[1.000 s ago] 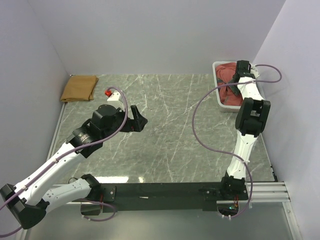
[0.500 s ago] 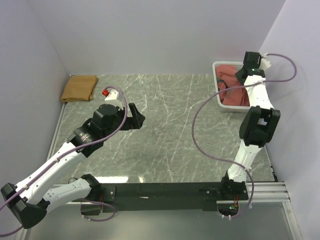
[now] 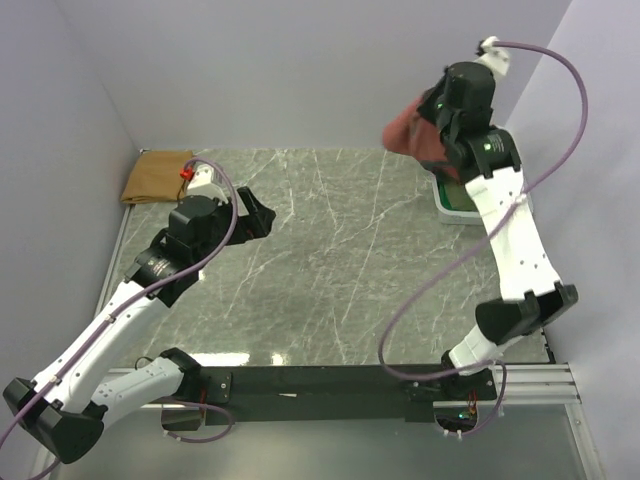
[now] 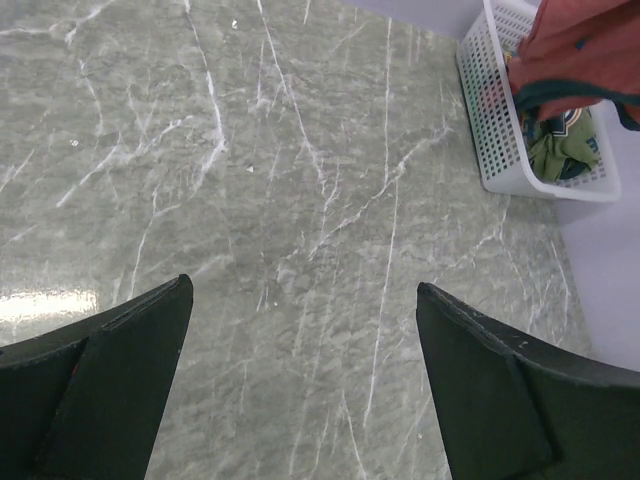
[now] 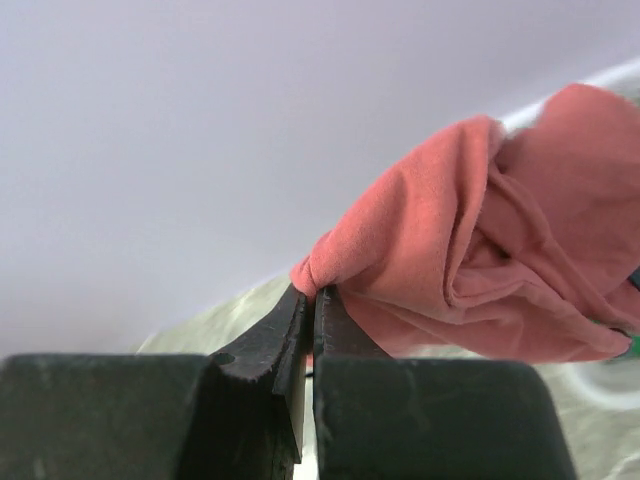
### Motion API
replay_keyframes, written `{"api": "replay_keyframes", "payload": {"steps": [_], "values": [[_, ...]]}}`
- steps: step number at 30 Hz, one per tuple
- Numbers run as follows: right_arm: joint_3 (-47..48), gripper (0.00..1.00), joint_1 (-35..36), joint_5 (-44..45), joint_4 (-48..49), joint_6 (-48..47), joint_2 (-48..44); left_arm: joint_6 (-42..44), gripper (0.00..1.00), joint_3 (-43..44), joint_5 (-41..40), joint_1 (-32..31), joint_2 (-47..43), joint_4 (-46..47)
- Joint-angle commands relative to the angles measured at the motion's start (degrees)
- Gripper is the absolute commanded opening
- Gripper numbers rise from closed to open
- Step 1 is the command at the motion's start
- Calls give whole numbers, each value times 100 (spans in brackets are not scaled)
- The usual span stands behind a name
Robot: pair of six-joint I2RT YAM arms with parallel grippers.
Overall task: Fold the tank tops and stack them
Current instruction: Move the tank top to the center of the board
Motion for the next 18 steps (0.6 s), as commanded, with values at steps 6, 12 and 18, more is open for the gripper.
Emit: {"api": "replay_keyframes", "payload": {"steps": [6,12,18], "values": [[-629,0,1655,140,155,-124,-1510,-114,99,307,-55,127,-304,171],[-2630,7,1797,69,550,166,-2494,-360,99,105,181,136,-366,373],[-5117,56,1805,-265,787,570,-3188,-764,99,-684,805,145,-50,891]]}}
